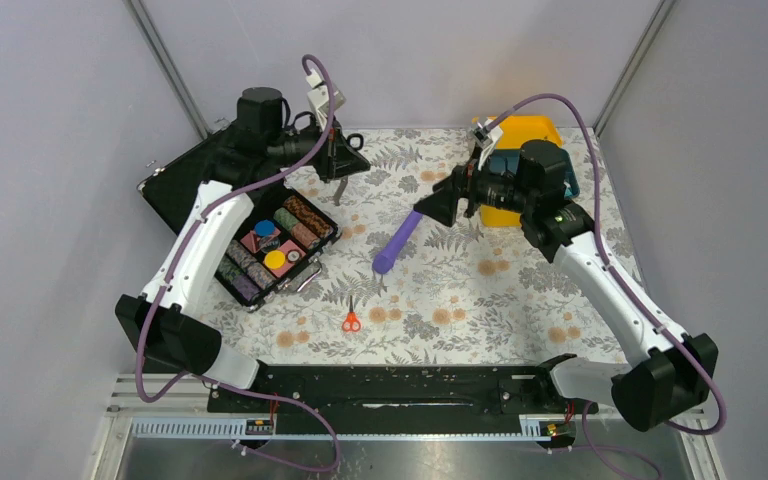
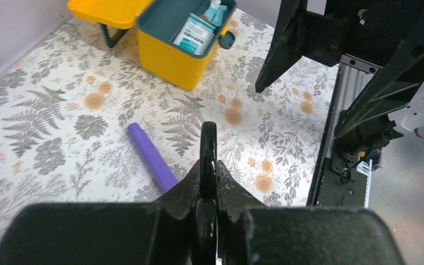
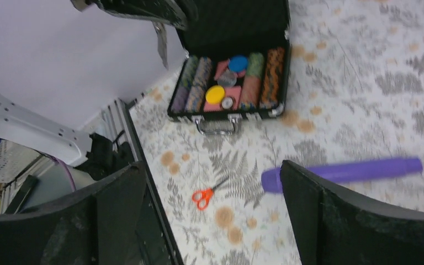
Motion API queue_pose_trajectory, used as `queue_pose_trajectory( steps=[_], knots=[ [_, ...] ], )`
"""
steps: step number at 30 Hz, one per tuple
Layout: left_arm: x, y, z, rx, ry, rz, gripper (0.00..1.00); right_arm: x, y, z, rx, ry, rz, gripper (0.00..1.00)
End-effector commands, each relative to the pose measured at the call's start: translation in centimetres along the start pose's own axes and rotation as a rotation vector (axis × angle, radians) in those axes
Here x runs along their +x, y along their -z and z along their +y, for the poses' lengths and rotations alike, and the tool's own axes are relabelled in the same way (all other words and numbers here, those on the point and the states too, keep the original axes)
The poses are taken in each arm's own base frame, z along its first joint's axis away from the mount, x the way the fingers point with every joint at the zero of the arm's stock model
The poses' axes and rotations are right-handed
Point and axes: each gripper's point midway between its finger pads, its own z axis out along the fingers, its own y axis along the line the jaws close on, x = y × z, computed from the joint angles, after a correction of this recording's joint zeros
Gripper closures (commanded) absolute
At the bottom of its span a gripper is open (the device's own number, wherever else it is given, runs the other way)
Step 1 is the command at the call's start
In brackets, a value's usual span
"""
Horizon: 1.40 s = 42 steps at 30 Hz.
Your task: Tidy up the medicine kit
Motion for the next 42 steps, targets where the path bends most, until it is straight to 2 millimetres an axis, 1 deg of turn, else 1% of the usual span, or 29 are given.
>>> queue_pose_trajectory(
  steps=[1,3,4,5,6,7,10,12,13,14,16,17,20,23,26,31,35,37,42],
  knots=[
    [-2.3,2.4,-0.1,-0.002,-0.022,-0.018,1.0,-4.7,-2.0,2.0,-0.186,-0.065,-0.18,0.01],
    [-5.4,3.0,-0.3,0.073,0.083,-0.135,1.0,-4.8,-3.2,1.3,-0.179,-0.09,-0.151,0.0],
    [-6.7,3.3,-0.4,0.118,0.154,-0.192,1.0,-4.9,-3.5,1.5,-0.183,-0.044,-0.135,0.0],
    [-7.1,3.5,0.2,0.142,0.264,-0.241,1.0,-4.8,-3.9,1.7,-0.181,-0.003,-0.108,0.0],
    [-8.3,4.1,0.6,0.145,0.334,-0.294,1.0,-5.0,-4.2,2.1,-0.178,0.027,-0.084,0.01],
    [-8.6,4.3,1.2,0.125,0.371,-0.319,1.0,-5.4,-4.5,2.6,-0.184,0.052,-0.063,0.01],
    [-9.6,4.6,1.3,0.155,0.349,-0.395,1.0,-5.9,-5.4,4.0,-0.219,0.082,-0.026,0.02],
    [-9.8,4.3,2.1,0.161,0.395,-0.422,1.0,-6.3,-6.4,4.9,-0.263,0.085,-0.027,0.06],
    [-9.8,4.0,2.6,0.165,0.431,-0.426,1.0,-6.4,-6.9,5.3,-0.284,0.085,-0.023,0.08],
    [-9.6,3.7,3.2,0.178,0.479,-0.427,1.0,-6.9,-7.4,5.9,-0.318,0.103,-0.038,0.1],
    [-9.3,3.4,3.8,0.203,0.524,-0.439,1.0,-7.1,-8.6,6.7,-0.368,0.105,-0.033,0.15],
    [-9.2,3.3,3.9,0.199,0.525,-0.448,1.0,-7.3,-9.3,6.6,-0.369,0.1,-0.032,0.17],
    [-8.9,3.2,4.4,0.194,0.55,-0.439,1.0,-8.6,-11.1,6.3,-0.363,0.069,-0.06,0.21],
    [-8.6,3.1,4.7,0.189,0.563,-0.423,1.0,-9.5,-12.7,5.8,-0.349,0.042,-0.081,0.29],
    [-8.4,2.9,4.9,0.187,0.582,-0.412,1.0,-10.1,-14.2,5.3,-0.339,0.013,-0.095,0.33],
    [-7.8,2.7,5.5,0.175,0.591,-0.4,1.0,-10.9,-15.6,6.0,-0.371,0.004,-0.115,0.34],
    [-7.6,2.6,5.7,0.174,0.592,-0.395,1.0,-11.2,-16.1,6.8,-0.394,0.006,-0.12,0.4],
    [-7.4,2.5,5.8,0.171,0.592,-0.392,1.0,-11.2,-16.2,6.6,-0.389,0.004,-0.124,0.45],
    [-7.1,2.3,6.1,0.165,0.595,-0.388,1.0,-11.3,-16.1,6.7,-0.386,0.005,-0.127,0.75]
  ],
)
